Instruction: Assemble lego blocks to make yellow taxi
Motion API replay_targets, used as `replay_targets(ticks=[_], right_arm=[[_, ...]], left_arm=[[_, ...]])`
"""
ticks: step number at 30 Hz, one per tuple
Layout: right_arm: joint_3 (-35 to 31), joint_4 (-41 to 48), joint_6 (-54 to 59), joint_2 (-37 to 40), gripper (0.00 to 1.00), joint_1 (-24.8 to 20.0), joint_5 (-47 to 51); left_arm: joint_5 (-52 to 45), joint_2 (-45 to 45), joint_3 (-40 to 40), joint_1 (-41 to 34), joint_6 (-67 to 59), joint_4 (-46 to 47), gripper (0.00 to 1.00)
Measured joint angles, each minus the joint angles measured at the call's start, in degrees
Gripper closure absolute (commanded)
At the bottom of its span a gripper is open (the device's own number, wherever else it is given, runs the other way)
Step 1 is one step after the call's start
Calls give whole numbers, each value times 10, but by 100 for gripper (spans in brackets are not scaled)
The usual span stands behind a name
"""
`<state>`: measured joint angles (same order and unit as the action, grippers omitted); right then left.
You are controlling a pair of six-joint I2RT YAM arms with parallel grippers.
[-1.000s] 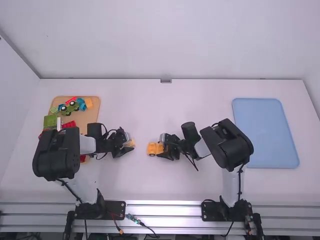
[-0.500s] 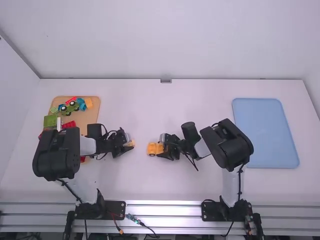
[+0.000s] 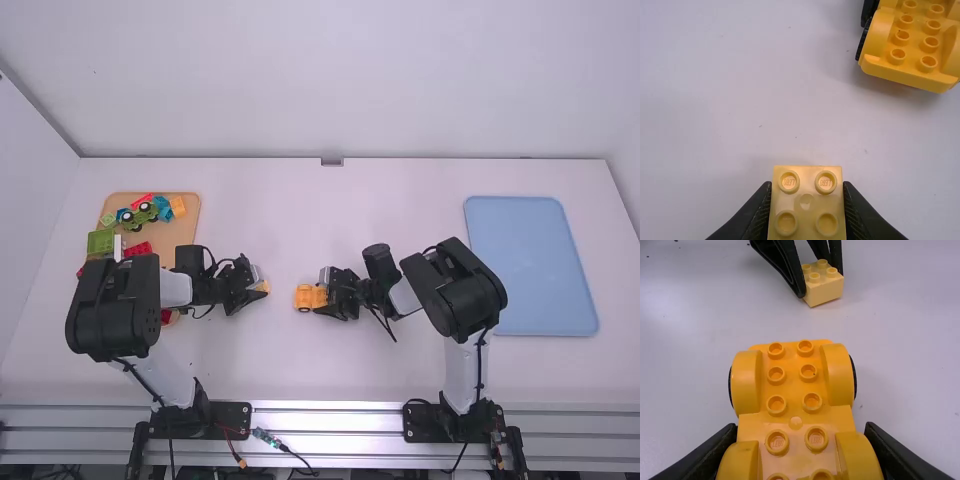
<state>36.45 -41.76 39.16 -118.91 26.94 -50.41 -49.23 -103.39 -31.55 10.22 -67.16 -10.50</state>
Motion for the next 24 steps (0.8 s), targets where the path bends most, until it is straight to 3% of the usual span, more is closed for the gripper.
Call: replay_targets(ticks=[5, 8, 10, 19, 24], right_arm=[[0, 0, -1, 0, 36, 0, 0], [0, 0, -1, 0, 36, 0, 0], [0, 0, -1, 0, 36, 0, 0], [0, 0, 2, 0, 39, 0, 0], [0, 0, 3, 0, 36, 0, 0]], left_arm=[[-15, 0, 0, 0, 0, -10, 80], [-31, 0, 0, -2, 0, -12, 95], [-31, 2, 0, -10, 1, -11, 98], [-6, 79, 0, -107, 35, 5, 98], [-4, 114, 0, -145, 38, 29, 98]])
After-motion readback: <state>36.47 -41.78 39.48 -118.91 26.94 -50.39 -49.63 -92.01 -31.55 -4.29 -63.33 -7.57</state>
